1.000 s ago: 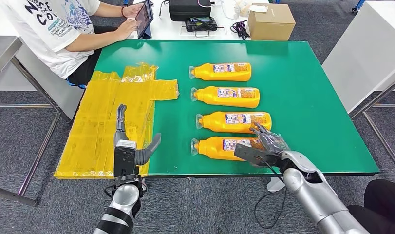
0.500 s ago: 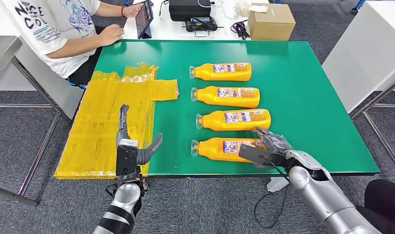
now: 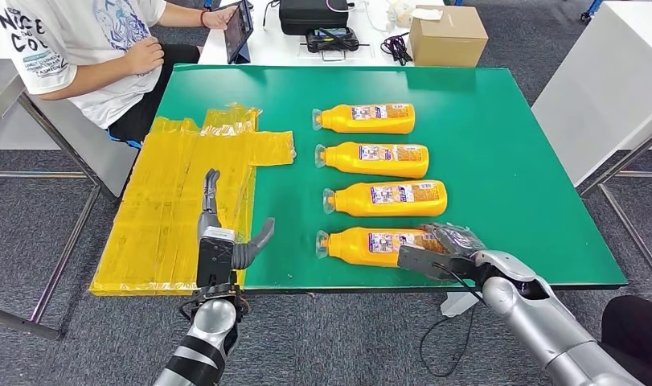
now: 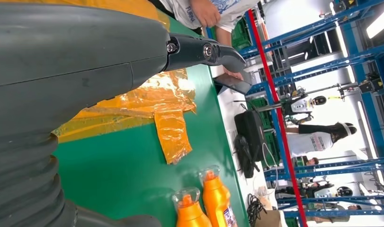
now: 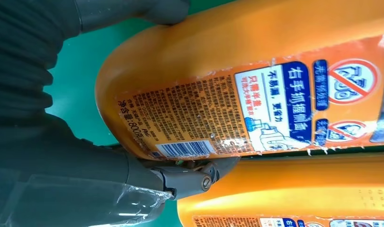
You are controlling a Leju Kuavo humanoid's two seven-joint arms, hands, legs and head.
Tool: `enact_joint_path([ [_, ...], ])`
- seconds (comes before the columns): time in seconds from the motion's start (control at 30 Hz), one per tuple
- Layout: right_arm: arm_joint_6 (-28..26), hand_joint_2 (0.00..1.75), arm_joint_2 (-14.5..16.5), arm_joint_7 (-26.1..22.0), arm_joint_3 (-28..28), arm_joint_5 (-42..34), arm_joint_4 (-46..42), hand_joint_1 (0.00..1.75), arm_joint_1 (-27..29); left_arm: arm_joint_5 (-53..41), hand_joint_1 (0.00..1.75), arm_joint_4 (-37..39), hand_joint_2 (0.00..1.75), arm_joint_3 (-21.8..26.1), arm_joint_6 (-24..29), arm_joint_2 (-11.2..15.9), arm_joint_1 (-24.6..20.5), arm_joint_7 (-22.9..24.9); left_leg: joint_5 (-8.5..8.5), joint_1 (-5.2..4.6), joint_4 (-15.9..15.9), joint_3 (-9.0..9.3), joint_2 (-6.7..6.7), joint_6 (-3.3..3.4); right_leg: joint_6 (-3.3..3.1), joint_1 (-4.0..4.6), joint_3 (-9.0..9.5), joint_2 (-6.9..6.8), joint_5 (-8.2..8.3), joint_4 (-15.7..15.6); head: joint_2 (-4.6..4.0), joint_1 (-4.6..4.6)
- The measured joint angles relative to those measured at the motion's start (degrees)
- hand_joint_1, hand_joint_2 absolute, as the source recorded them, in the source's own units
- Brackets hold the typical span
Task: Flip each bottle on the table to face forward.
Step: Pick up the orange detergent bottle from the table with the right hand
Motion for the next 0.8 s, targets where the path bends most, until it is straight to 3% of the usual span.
enact_joint_path([
  [0.3, -3.49, 1.75, 0.27, 0.64, 0.96, 0.74, 0.2, 1.74, 0.73, 0.85, 0.0, 0.26, 1.75, -0.82, -0.46, -0.14, -0.26, 0.16, 0.0, 0.0, 0.0, 0.02, 0.03, 0.0, 0.0, 0.0, 0.01, 0.01, 0.0, 0.0, 0.0, 0.01],
  [0.47, -7.62, 1.75, 1.82, -0.21, -0.18, 2.37, 0.42, 1.75, 2.27, 1.3, 0.0, 0.26, 1.75, -0.91, -1.32, -0.19, -0.25, 0.6, 0.0, 0.02, 0.0, 0.04, 0.03, 0.0, 0.0, 0.02, 0.01, 0.01, 0.0, 0.0, 0.0, 0.0],
  [0.63, -13.83, 1.75, 5.39, -3.28, -4.32, 4.18, -1.12, 1.75, 6.76, 2.46, 0.0, 0.26, 1.75, -0.76, -3.72, -0.27, -0.08, 1.51, 0.0, 0.03, -0.01, 0.0, 0.01, 0.0, 0.0, 0.04, 0.01, 0.0, 0.0, 0.01, 0.0, -0.02],
  [0.8, -14.91, 1.75, 7.9, -4.0, -7.75, 4.99, -3.5, 1.75, 9.89, 2.91, 0.0, 0.24, 1.75, -0.67, -4.84, -0.27, 0.03, 1.78, 0.0, 0.02, -0.01, -0.04, 0.0, 0.0, 0.0, 0.03, -0.01, 0.0, 0.0, 0.01, 0.0, 0.0],
])
